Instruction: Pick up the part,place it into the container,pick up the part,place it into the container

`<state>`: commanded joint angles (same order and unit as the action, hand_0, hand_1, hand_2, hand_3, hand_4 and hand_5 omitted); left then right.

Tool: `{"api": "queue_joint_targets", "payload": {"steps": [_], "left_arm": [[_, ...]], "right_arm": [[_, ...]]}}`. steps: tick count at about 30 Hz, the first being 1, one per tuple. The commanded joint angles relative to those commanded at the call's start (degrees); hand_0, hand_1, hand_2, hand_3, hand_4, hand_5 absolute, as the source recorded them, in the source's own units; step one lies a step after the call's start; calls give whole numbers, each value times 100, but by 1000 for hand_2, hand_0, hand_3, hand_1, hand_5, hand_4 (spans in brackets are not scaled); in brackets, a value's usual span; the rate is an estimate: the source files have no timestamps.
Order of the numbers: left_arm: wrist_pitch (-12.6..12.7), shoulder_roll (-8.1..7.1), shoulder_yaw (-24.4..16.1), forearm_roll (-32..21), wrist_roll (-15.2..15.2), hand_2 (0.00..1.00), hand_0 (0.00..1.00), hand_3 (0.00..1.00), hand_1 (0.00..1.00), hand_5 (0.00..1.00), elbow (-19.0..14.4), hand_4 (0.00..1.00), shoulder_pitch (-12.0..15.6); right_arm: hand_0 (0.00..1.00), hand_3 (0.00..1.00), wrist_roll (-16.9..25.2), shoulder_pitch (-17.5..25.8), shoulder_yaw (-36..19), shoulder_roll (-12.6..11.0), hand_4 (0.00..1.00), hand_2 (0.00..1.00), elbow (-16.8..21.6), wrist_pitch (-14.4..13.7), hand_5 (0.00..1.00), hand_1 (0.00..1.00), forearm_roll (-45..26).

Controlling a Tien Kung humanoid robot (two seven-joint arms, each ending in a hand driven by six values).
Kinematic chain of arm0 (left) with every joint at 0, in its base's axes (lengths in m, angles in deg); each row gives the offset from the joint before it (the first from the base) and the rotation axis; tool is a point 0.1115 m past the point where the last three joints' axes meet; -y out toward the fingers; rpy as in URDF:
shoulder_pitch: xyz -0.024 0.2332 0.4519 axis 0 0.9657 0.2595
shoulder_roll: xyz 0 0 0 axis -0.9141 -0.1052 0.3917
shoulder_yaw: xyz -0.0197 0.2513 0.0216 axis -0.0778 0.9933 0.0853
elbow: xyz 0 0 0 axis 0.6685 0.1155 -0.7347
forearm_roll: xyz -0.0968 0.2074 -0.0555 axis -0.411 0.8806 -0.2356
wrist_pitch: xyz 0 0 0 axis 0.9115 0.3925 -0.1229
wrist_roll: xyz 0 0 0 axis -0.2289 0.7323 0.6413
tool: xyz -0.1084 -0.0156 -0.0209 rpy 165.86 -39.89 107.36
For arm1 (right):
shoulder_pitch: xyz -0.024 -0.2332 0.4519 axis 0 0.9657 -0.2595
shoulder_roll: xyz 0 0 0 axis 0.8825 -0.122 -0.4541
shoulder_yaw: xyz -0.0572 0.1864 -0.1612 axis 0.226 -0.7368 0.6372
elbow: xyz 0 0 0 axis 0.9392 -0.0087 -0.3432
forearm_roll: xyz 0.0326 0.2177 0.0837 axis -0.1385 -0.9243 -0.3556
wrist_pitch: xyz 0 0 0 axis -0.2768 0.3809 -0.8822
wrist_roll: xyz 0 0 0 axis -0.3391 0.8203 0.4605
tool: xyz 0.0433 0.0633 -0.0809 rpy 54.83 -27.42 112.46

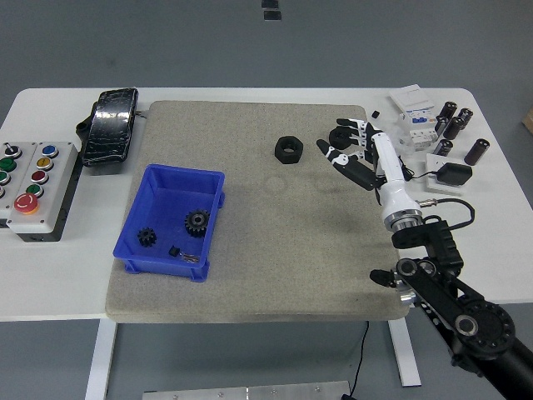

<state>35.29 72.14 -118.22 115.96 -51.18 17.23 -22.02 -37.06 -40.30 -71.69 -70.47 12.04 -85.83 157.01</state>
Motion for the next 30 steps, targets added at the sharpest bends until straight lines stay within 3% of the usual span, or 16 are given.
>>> {"api": "queue_joint_targets", "payload": {"steps": [5, 10, 21, 30], "left_arm": [[0, -53, -11, 16, 3, 548, 619, 639, 519, 398, 0, 603, 16], [-12, -103, -6, 48, -2, 549, 619, 640, 519, 398, 0, 604, -6], [-27, -157, -12, 118, -2, 549, 619, 642, 520, 402, 0, 610, 28], [-33, -142, 1, 104, -17, 550, 619, 642, 519, 403, 0, 612, 58]], "right_arm": [[490, 665, 801, 558, -597, 30, 830, 694, -39, 497, 506, 665, -1044], [501, 661, 1239, 629, -794, 51, 828, 693, 1, 517, 529, 662, -1690], [531, 657, 1278, 737, -1065, 54, 824, 694, 186, 384, 516, 664, -1732], [537, 655, 968, 800, -1291, 71, 821, 694, 480, 45, 514, 665, -1036]]}}
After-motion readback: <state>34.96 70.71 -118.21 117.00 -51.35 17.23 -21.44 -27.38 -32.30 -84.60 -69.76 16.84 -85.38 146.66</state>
